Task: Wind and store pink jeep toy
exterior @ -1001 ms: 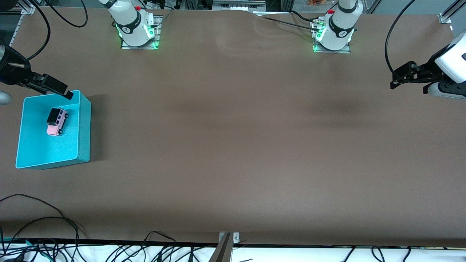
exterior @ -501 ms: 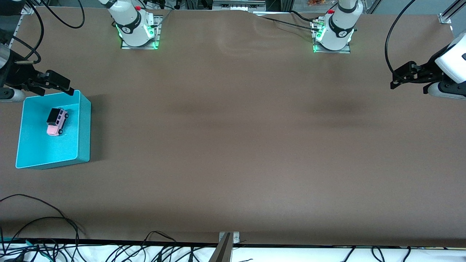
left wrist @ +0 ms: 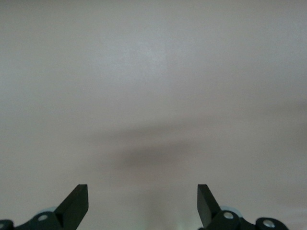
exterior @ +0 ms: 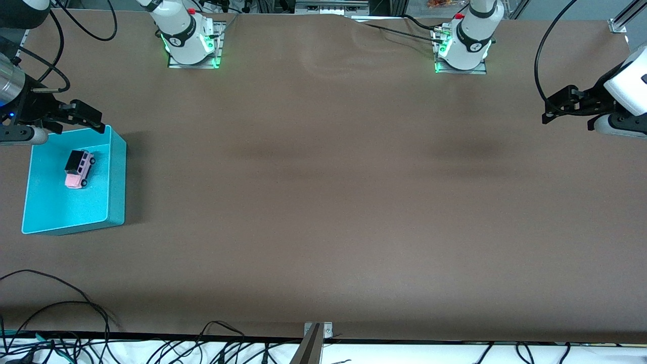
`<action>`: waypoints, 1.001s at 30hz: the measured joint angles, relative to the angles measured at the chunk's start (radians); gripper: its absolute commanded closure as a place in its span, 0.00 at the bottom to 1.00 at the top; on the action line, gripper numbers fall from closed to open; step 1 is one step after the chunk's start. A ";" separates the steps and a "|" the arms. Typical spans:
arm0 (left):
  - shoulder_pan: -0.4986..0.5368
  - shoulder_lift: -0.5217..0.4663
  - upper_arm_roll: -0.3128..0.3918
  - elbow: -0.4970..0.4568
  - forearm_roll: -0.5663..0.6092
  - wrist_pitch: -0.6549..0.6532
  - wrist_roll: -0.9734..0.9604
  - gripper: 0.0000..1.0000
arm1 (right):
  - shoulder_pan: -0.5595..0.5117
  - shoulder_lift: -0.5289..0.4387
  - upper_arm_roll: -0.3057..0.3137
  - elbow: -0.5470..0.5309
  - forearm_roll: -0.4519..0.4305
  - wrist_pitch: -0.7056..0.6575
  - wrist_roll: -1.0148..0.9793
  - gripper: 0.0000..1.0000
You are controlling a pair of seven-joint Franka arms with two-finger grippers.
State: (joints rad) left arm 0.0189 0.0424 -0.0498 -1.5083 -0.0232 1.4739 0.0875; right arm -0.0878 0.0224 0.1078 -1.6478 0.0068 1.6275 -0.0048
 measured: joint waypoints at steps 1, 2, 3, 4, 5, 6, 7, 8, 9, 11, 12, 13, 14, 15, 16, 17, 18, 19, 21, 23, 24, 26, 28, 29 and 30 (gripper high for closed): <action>0.000 0.000 0.000 0.000 0.000 0.000 0.000 0.00 | 0.001 0.000 0.000 0.000 -0.001 -0.001 0.000 0.00; 0.000 0.000 0.000 0.000 0.000 0.000 0.000 0.00 | 0.002 0.000 0.000 -0.001 -0.002 -0.002 0.000 0.00; 0.000 0.000 0.000 0.000 0.000 0.000 0.000 0.00 | 0.002 0.000 0.000 -0.001 -0.002 -0.002 0.000 0.00; 0.000 0.000 0.000 0.000 0.000 0.000 0.000 0.00 | 0.003 0.001 0.000 -0.002 -0.003 -0.003 0.000 0.00; 0.000 0.000 0.000 0.000 0.000 0.000 0.000 0.00 | 0.003 0.001 0.000 -0.002 -0.003 -0.003 0.000 0.00; 0.000 0.000 0.000 0.000 0.000 0.000 0.000 0.00 | 0.003 0.001 -0.001 -0.002 -0.003 -0.004 0.000 0.00; 0.000 0.000 0.000 0.000 0.000 0.000 0.000 0.00 | 0.003 0.001 -0.002 -0.002 -0.003 -0.004 0.000 0.00; 0.000 0.000 0.000 0.000 0.000 0.000 0.000 0.00 | 0.002 0.001 -0.004 -0.002 -0.003 -0.005 0.000 0.00; 0.000 0.000 0.000 0.000 0.000 0.000 0.000 0.00 | 0.002 0.001 -0.005 -0.002 -0.003 -0.006 0.000 0.00; 0.000 0.000 0.000 0.000 0.000 0.000 0.000 0.00 | 0.002 0.001 -0.008 -0.002 -0.003 -0.007 0.000 0.00; 0.000 0.000 0.000 0.000 0.000 0.000 0.000 0.00 | 0.002 0.001 -0.010 -0.002 -0.003 -0.007 0.000 0.00; 0.000 0.000 0.000 0.000 0.000 0.000 0.000 0.00 | 0.002 0.001 -0.011 -0.002 -0.003 -0.008 0.000 0.00; 0.000 0.000 0.000 0.000 0.000 0.000 0.000 0.00 | 0.002 0.001 -0.013 -0.002 -0.003 -0.009 0.000 0.00; 0.000 0.000 0.000 0.000 0.000 0.000 0.000 0.00 | 0.002 0.001 -0.016 -0.002 -0.003 -0.010 0.000 0.00; 0.000 0.000 0.000 0.000 0.000 0.000 0.000 0.00 | 0.001 0.001 -0.018 -0.002 -0.003 -0.010 0.000 0.00; 0.000 0.000 0.000 0.000 0.000 0.000 0.000 0.00 | 0.001 0.001 -0.020 -0.002 -0.003 -0.011 0.000 0.00; 0.000 0.000 0.000 0.000 0.000 0.000 0.000 0.00 | 0.001 0.001 -0.022 -0.002 -0.003 -0.013 0.000 0.00; 0.000 0.000 0.000 0.000 0.000 0.000 0.000 0.00 | 0.001 0.001 -0.023 -0.002 -0.003 -0.015 0.000 0.00; 0.000 0.000 0.000 0.000 0.000 0.000 0.000 0.00 | 0.001 0.001 -0.025 -0.002 -0.003 -0.024 0.000 0.00; 0.000 0.000 0.000 0.000 0.000 0.000 0.000 0.00 | 0.001 0.001 -0.025 -0.002 -0.003 -0.030 0.000 0.00; 0.000 0.000 0.000 0.000 0.000 0.000 0.000 0.00 | 0.001 0.001 -0.025 -0.002 -0.003 -0.032 0.000 0.00; 0.000 0.000 0.000 0.000 0.000 0.000 0.000 0.00 | 0.001 0.001 -0.025 -0.002 -0.003 -0.033 0.000 0.00; 0.000 0.000 0.000 0.000 0.000 0.000 0.000 0.00 | 0.001 0.001 -0.025 -0.002 -0.003 -0.034 0.000 0.00; 0.000 0.000 0.000 0.000 0.000 0.000 0.000 0.00 | 0.001 0.001 -0.025 -0.002 -0.003 -0.034 0.000 0.00; 0.000 0.000 0.000 0.000 0.000 0.000 0.000 0.00 | 0.002 0.001 -0.025 -0.002 -0.003 -0.034 0.000 0.00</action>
State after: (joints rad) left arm 0.0190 0.0424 -0.0498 -1.5083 -0.0232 1.4739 0.0875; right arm -0.0863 0.0230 0.0830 -1.6497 0.0034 1.5934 -0.0047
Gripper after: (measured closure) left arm 0.000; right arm 0.000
